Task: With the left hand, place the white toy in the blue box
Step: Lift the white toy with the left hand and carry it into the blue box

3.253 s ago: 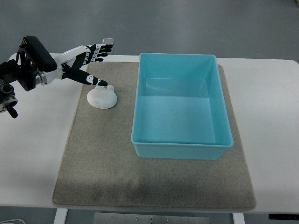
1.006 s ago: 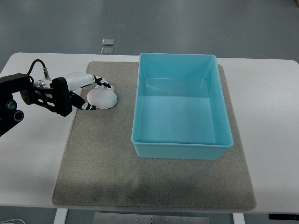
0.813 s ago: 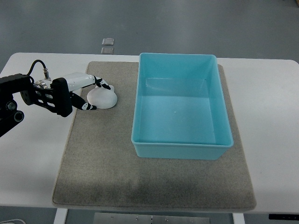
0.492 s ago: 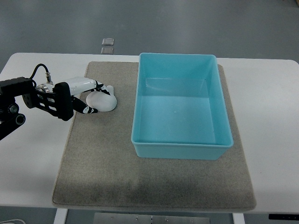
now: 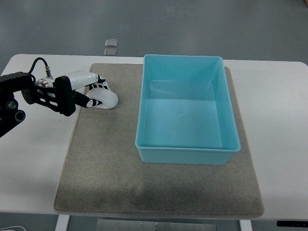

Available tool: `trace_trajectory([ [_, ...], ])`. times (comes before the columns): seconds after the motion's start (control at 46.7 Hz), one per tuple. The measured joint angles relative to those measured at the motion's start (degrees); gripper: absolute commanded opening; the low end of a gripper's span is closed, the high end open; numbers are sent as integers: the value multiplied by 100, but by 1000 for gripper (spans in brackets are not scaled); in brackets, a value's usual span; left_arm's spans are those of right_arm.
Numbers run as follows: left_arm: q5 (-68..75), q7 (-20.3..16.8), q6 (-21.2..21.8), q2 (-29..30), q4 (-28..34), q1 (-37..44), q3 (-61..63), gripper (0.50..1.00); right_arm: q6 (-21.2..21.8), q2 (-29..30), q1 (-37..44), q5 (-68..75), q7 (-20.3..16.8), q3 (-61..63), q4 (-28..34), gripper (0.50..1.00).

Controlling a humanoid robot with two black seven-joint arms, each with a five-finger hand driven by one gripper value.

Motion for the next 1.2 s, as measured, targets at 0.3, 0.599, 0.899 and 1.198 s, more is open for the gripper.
trace_trajectory([
  [0.3, -34, 0, -25, -20, -293, -657, -181, 500, 0, 0, 1, 0, 0, 0, 0, 936],
  [0.599, -33, 150, -29, -876, -759, -926, -88, 500, 0, 0, 2, 0, 0, 0, 0, 936],
  [0.899, -19, 164, -48, -1668, -683, -885, 708, 500, 0, 0, 0, 0, 0, 0, 0, 936],
  [1.198, 17, 315, 134, -1917, -407, -862, 1374, 500, 0, 0, 0, 0, 0, 0, 0, 936],
])
